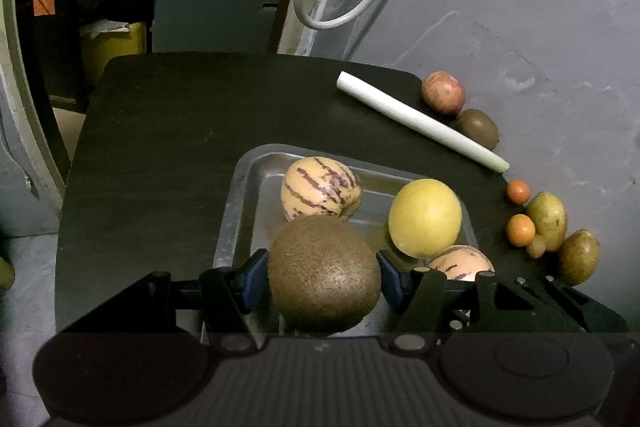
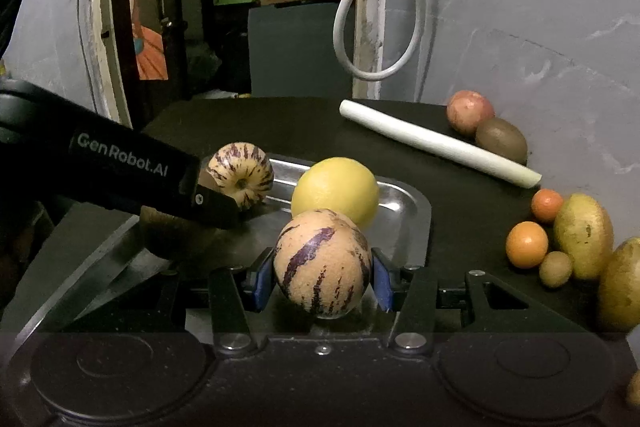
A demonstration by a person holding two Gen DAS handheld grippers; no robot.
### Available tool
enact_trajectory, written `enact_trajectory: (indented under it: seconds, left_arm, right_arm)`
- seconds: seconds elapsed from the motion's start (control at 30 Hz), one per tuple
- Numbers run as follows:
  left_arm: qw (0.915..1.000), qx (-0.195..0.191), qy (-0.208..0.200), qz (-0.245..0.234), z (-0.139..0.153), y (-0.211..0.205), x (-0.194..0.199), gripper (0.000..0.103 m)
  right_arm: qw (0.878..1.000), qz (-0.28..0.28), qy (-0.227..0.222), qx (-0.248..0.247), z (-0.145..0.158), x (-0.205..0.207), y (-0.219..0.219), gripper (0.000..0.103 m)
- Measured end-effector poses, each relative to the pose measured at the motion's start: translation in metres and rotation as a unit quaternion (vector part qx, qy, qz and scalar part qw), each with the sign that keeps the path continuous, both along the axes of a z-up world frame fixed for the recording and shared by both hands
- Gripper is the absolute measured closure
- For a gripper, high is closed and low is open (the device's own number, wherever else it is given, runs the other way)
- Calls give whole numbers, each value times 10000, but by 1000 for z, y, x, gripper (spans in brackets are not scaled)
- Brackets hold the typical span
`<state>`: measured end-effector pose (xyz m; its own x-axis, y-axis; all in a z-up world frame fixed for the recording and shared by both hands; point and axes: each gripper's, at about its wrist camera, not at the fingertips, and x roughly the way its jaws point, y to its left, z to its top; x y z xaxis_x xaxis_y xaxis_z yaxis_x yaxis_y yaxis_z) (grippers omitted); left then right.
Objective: Organize fruits
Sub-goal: 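Place the kiwi and pepino on the tray, opening both tools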
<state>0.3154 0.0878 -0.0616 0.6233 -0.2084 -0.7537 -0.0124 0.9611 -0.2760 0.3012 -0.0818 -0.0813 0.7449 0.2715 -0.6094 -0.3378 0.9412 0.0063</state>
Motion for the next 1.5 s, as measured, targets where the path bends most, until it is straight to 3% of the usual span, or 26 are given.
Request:
enact_trajectory:
  seconds: [0.5,0.73,1.1,1.5]
  left_arm:
    - [9999,70,74,3,-8,-6,2,41]
    - [9999,31,153,-36,-4,-6,1,29]
    - [9997,59,-205,-124,28,6,-39,5]
    - [9990,244,-273,-264,45,22,-99,1]
  right_arm:
    - [9998,2,209,41,-8,7,-2,50]
    - [9997,10,138,180,-2,-1,-6,33]
    - [9987,-359,-96,358,24,-49,-12,14]
    - [9942,-879,-300,549,45,-119,-18,1]
